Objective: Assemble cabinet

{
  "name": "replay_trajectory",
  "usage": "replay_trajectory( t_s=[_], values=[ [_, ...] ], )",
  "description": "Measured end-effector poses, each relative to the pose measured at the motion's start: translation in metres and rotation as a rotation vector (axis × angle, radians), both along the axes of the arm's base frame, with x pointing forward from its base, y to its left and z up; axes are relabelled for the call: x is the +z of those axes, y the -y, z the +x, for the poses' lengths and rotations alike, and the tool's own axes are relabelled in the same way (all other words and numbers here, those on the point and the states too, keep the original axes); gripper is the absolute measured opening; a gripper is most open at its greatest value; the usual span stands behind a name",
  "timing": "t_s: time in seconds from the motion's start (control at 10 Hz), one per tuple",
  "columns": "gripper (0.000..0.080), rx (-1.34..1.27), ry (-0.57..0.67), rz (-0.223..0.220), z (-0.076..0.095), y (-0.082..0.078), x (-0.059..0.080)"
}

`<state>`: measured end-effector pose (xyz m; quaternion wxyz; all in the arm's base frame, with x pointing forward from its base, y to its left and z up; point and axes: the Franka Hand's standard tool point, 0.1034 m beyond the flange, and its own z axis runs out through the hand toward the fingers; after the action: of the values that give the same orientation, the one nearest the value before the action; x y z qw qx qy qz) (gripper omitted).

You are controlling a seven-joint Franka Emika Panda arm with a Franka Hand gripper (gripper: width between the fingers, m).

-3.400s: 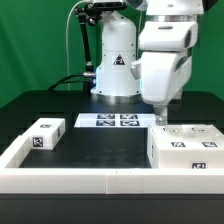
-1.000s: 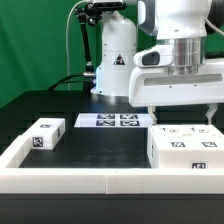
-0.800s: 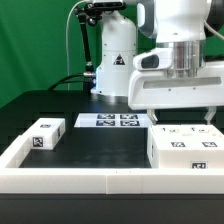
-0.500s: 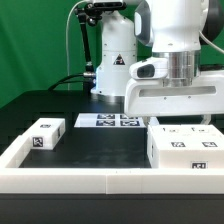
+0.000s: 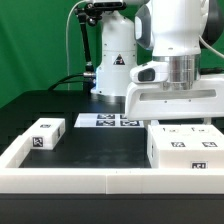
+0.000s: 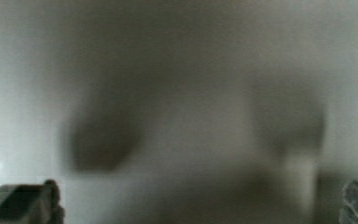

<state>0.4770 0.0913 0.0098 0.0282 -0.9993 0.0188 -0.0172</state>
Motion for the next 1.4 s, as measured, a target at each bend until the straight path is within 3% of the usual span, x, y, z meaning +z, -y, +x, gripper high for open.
replay_trajectory(
  t_s=[0.3,0.4,0.7,1.0,1.4],
  values=[
    [0.0796,-0.005,0.009,-0.011,0.009,-0.006,-0.003],
    [0.0796,0.018,0.019,-0.017,0.014,0.002,-0.003],
    [0.0796,0.033,0.019,-0.018,0.013,0.000,-0.003],
    [0.0796,0.069,0.027,-0.034,0.019,0.018,-0.003],
    [0.0796,0.080,0.029,-0.034,0.020,0.015,-0.003]
  ],
)
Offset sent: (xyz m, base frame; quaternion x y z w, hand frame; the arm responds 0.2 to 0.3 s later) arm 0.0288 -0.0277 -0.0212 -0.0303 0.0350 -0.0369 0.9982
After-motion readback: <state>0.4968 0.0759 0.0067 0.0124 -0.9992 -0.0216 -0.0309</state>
